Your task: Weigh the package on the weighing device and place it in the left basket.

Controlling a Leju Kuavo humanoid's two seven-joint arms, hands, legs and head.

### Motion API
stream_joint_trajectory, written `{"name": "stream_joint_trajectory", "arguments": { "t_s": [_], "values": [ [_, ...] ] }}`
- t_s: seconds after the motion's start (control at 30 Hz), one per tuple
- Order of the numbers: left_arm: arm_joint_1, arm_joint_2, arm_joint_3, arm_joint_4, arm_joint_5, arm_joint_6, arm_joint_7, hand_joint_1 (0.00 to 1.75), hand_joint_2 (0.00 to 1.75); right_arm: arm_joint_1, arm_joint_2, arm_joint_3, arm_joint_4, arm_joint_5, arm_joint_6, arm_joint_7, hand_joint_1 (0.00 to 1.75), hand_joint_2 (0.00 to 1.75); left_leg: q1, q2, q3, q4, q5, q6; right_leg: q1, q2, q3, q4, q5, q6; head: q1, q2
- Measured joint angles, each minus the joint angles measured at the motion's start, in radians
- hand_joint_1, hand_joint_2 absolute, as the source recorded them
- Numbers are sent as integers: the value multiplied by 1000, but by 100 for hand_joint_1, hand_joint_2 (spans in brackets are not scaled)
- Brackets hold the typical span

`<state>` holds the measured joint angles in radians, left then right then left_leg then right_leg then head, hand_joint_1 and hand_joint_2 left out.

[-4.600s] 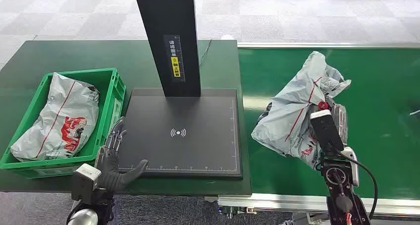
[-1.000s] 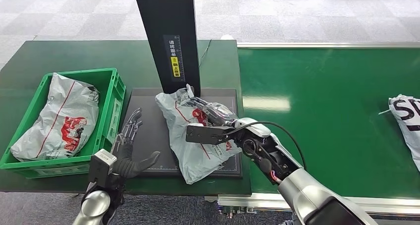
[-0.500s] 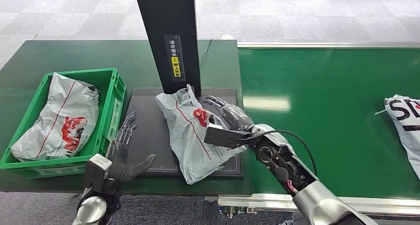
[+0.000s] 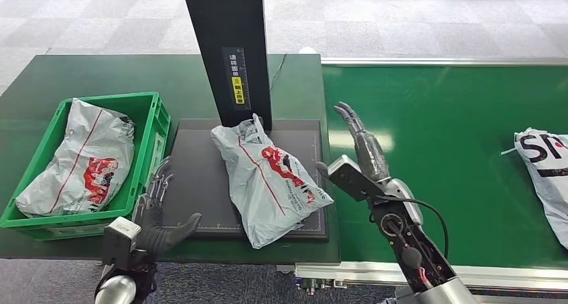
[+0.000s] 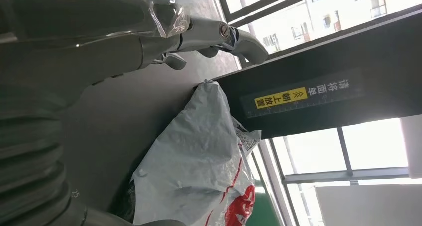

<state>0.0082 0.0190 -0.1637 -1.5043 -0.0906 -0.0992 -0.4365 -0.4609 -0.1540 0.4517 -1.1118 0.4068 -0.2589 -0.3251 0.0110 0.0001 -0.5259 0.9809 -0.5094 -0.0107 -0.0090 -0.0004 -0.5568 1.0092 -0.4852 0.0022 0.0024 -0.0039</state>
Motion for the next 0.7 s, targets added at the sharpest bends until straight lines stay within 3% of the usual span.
{"name": "stream_joint_trajectory", "arguments": {
  "t_s": [0.37, 0.57, 0.7],
  "values": [
    [-7, -3, -25, -32, -127, 62, 20, 0, 175, 151, -53, -179, -186, 56, -163, 115, 0, 175, -1, -2, 0, 0, 0, 0, -1, -2, 0, 0, 0, 0, 0, 0],
    [-141, 1, -144, 1, -531, 282, 127, 0, 175, 240, -48, -312, -289, 114, -214, 139, 0, 175, -1, -4, -1, 0, 0, 0, -1, -3, 1, 0, 1, 0, 0, 0],
    [-211, 4, -223, 40, -601, 318, 162, 0, 175, 248, -34, -344, -313, 130, -199, 148, 0, 175, -1, 0, 0, 0, 0, 0, -1, -1, 1, 0, 2, 0, 0, 0]
  ]
}}
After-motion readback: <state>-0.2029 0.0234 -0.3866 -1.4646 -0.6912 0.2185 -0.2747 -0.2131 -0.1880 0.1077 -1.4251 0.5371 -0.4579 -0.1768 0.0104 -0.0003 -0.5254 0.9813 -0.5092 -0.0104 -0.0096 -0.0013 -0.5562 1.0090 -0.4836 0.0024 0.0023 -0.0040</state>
